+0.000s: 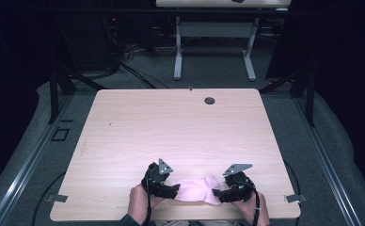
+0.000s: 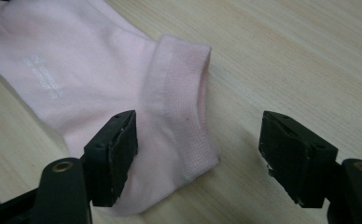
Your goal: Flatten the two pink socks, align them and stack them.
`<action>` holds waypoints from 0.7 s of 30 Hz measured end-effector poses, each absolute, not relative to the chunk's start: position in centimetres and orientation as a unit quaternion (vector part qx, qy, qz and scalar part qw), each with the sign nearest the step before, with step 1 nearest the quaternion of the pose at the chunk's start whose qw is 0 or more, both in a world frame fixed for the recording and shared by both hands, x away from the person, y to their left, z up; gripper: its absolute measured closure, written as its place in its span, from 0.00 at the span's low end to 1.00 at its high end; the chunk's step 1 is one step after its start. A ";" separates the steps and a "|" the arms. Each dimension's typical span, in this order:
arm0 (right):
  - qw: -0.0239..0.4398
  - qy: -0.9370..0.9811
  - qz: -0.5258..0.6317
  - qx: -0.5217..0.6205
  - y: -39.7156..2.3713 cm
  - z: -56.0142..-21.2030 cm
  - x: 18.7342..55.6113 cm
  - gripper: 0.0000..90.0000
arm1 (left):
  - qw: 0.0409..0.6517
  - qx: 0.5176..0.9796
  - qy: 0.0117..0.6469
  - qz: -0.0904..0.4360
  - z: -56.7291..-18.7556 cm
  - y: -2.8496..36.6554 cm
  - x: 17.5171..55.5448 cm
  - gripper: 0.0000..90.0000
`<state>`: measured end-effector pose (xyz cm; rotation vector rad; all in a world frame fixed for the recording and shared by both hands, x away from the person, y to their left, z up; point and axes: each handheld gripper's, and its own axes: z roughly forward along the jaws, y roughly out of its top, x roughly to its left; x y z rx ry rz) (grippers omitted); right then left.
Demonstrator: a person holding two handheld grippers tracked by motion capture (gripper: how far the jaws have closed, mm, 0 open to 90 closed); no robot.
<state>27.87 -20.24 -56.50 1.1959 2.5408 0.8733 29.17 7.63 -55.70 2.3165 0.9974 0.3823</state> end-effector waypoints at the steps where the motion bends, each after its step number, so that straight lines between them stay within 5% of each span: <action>1: 0.099 0.863 0.291 0.401 -20.2 -56.6 27.9 0.30 | 0.282 0.872 0.373 0.147 -55.9 7.6 29.2 0.25; 16: 0.115 0.868 0.272 0.400 -20.5 -56.9 28.7 0.25 | 0.270 0.872 0.379 0.149 -56.8 8.3 29.6 0.24; 21: 0.088 0.839 0.346 0.411 -21.9 -56.4 28.5 0.11 | 0.332 0.833 0.411 0.161 -55.7 10.7 29.1 0.00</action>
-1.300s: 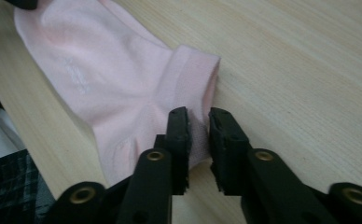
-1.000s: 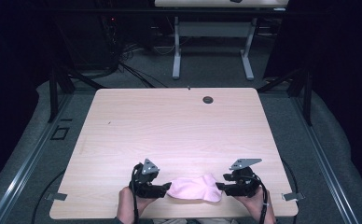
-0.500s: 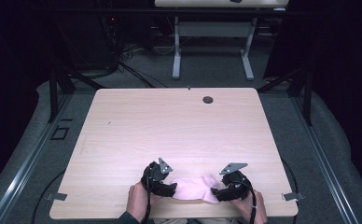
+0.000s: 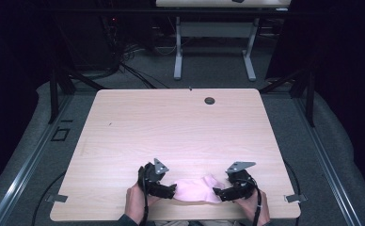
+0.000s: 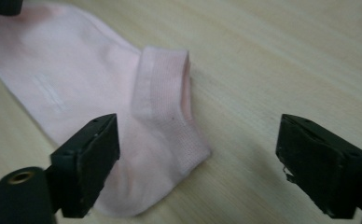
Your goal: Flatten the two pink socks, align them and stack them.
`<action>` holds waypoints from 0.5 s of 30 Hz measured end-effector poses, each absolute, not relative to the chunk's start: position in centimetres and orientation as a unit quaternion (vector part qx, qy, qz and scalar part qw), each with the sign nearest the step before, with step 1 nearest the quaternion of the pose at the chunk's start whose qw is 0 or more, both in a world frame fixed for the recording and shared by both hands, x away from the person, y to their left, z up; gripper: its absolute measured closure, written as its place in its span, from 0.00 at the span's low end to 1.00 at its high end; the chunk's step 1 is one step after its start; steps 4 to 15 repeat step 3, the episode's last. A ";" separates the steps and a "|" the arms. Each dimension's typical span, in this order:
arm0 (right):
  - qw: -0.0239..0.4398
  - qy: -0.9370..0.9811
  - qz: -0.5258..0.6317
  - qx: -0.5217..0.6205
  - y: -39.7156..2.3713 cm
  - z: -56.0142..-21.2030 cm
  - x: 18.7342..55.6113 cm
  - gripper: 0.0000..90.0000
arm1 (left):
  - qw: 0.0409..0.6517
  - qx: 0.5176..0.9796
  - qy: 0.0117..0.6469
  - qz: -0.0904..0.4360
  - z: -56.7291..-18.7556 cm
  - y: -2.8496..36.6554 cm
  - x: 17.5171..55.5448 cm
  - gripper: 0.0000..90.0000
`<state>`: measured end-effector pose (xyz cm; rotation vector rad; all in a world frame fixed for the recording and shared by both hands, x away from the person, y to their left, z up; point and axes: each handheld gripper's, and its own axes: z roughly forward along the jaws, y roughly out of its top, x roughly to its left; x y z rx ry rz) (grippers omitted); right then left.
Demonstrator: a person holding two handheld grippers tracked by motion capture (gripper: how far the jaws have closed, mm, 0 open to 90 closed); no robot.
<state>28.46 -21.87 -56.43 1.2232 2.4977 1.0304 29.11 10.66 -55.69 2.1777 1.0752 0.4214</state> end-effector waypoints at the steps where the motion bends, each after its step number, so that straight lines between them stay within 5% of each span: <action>1: 0.089 0.828 0.365 0.416 -22.7 -56.2 28.3 0.07 | 0.349 0.822 0.420 0.161 -55.5 11.8 28.9 0.00; 3: 0.097 0.806 0.381 0.442 -24.9 -55.9 28.0 0.01 | 0.365 0.798 0.447 0.175 -55.4 14.3 28.5 0.00; 15: 0.097 0.806 0.381 0.442 -24.9 -55.9 28.0 0.01 | 0.365 0.798 0.447 0.175 -55.4 14.3 28.5 0.00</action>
